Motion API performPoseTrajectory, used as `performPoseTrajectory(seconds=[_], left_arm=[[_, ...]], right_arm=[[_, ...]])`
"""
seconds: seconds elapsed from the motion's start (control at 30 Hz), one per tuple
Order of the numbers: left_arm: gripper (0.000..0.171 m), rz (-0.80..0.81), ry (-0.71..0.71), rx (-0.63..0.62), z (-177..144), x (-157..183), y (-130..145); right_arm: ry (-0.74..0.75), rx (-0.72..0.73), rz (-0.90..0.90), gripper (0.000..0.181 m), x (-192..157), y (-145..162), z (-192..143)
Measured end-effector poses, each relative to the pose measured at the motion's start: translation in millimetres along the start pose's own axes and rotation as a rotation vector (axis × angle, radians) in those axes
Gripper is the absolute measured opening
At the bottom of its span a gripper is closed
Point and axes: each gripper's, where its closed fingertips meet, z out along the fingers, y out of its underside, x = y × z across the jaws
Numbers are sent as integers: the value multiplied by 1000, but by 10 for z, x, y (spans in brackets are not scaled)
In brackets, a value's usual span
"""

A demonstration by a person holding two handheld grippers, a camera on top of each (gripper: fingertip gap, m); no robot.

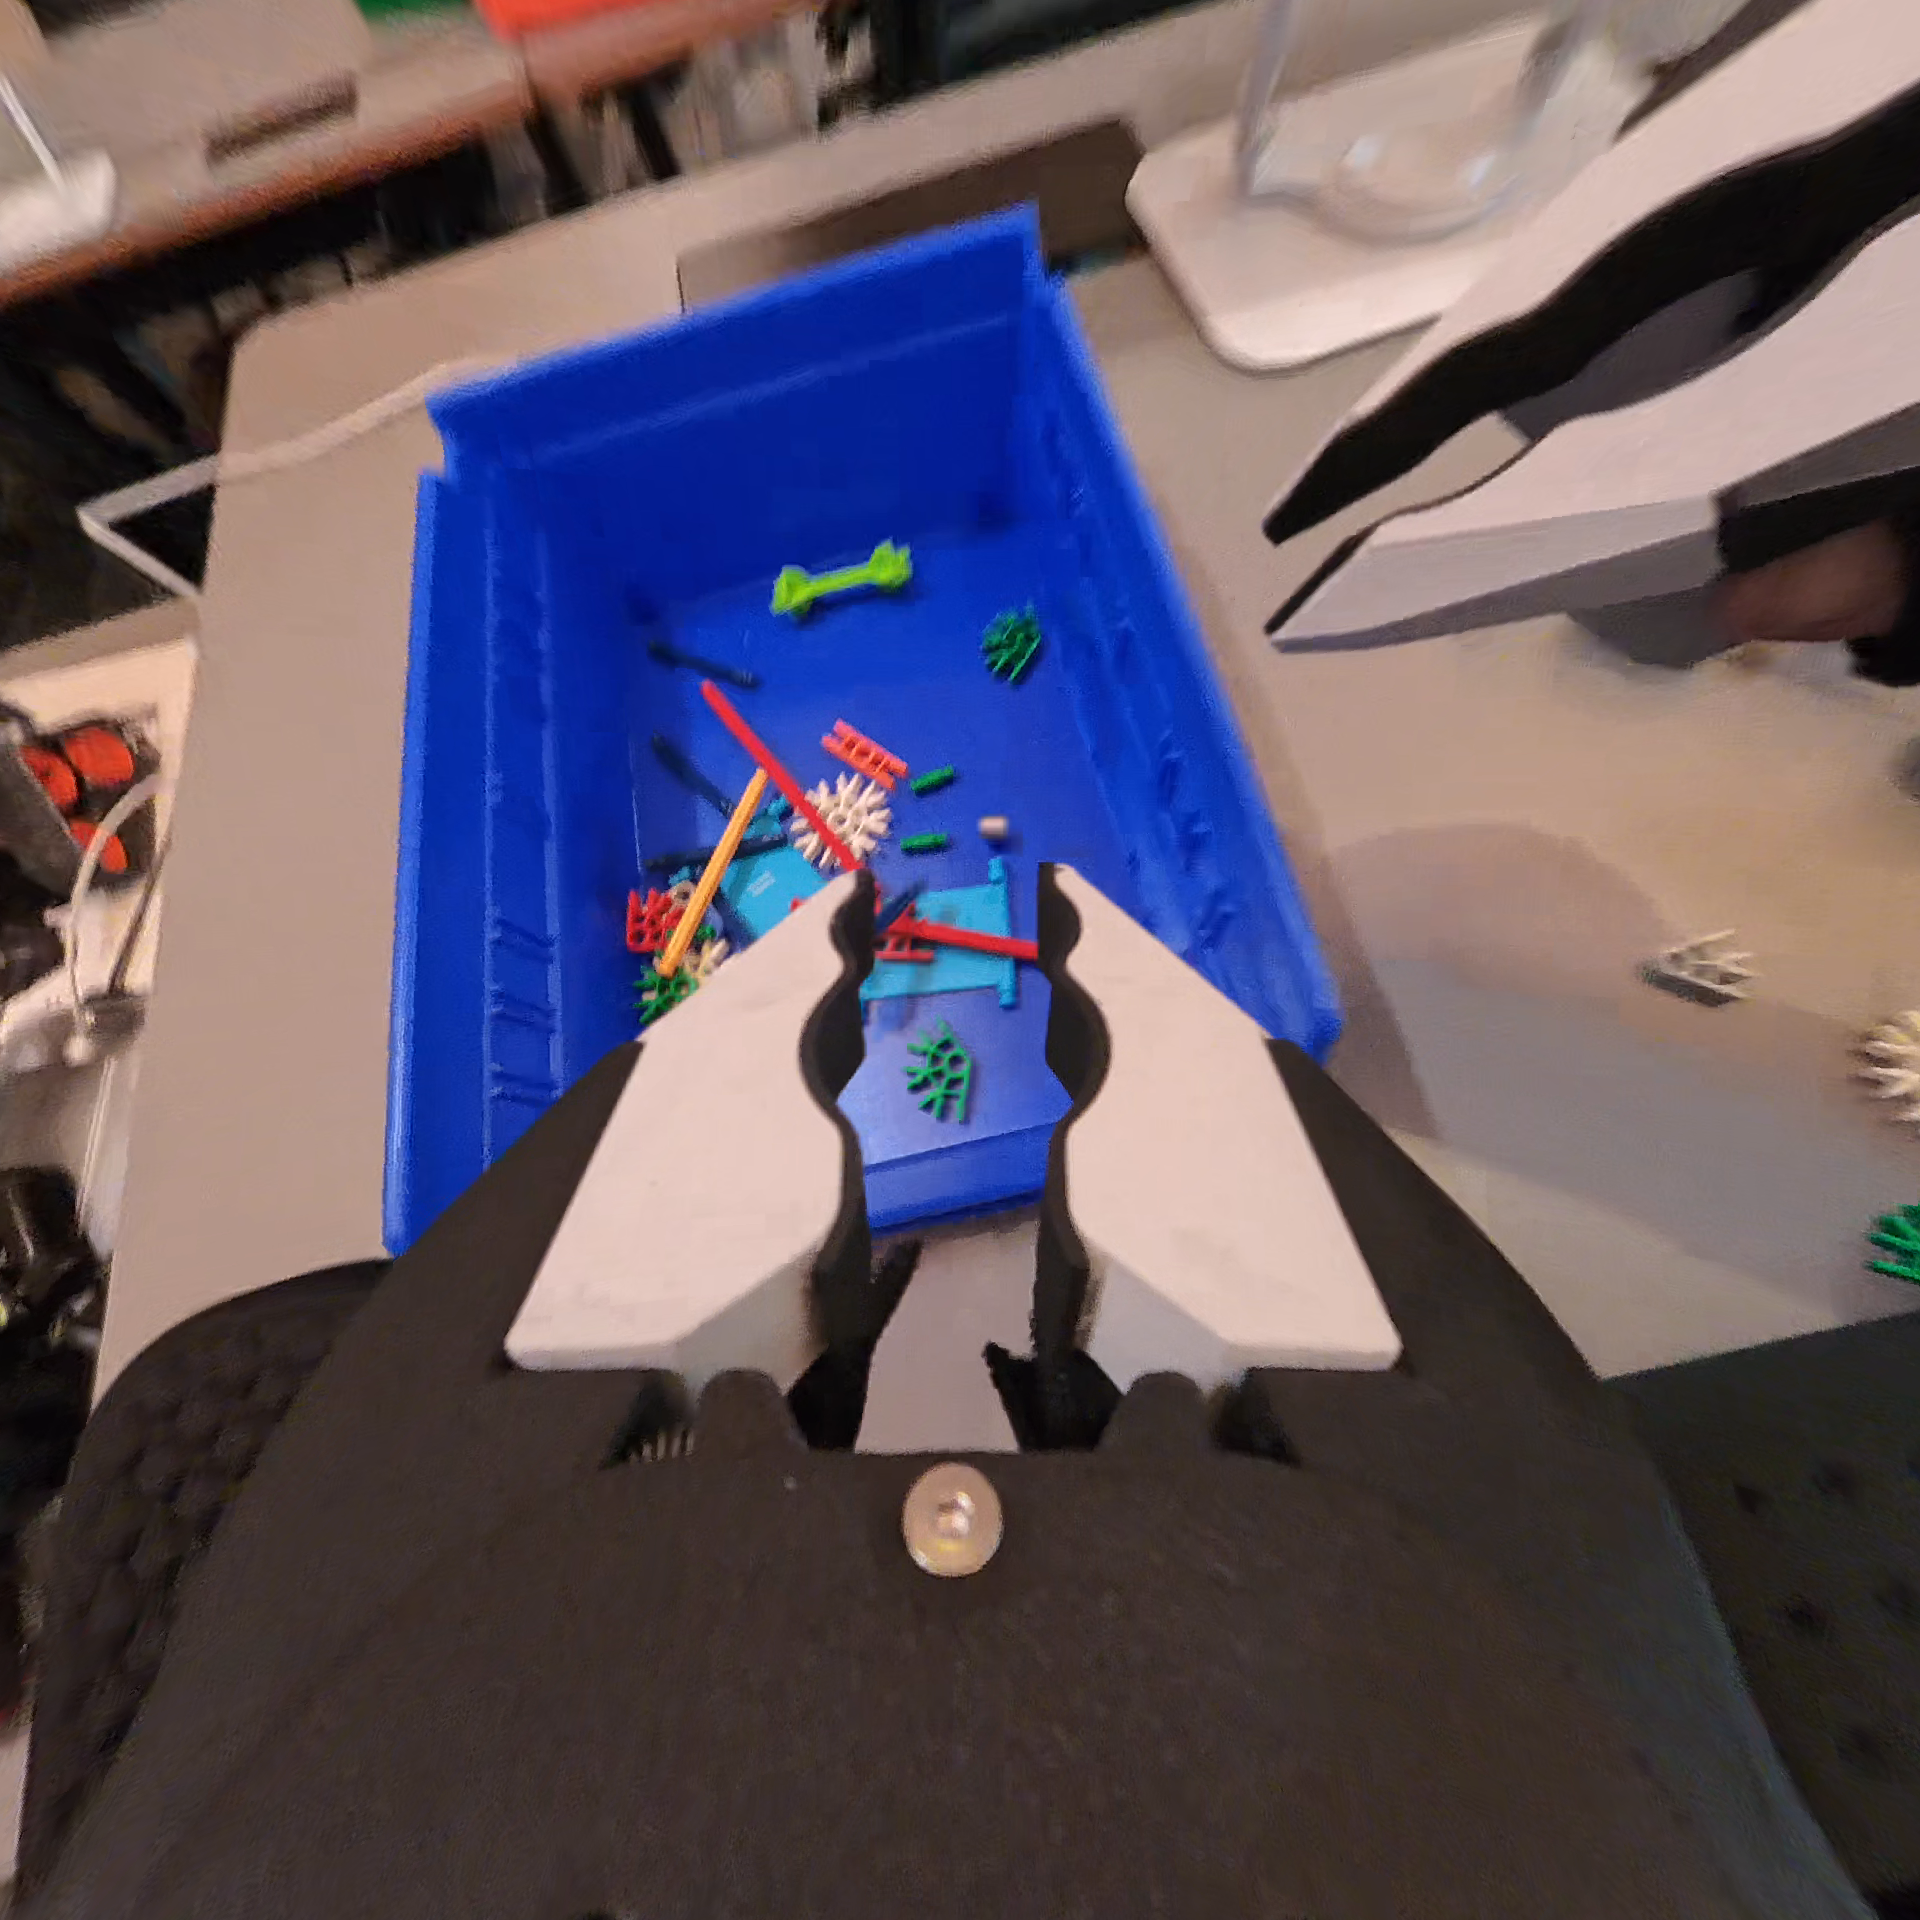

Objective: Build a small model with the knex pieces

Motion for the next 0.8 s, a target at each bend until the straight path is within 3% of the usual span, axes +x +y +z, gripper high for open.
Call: performPoseTrajectory(seconds=[0.13, 0.23, 0.33, 0.43, 0.53, 0.8], left_arm=[[31, 111, 180, 47, -220, 744, -65], [41, 192, 382, -53, -151, 1509, 194], [41, 247, 501, -126, -23, 2024, 475], [39, 273, 560, -184, 37, 2220, 649], [38, 279, 633, -209, -8, 2316, 722], [41, 348, 775, -325, -65, 2587, 951]], right_arm=[[24, -95, 61, 34, -21, 712, -482], [-11, -172, 124, 35, -144, 1321, -626], [-23, -243, 145, 35, -263, 1683, -564], [-18, -286, 132, 32, -311, 1806, -421], [-24, -349, 120, 13, -330, 1940, -323], [-57, -355, 133, 13, -344, 1979, -370]])
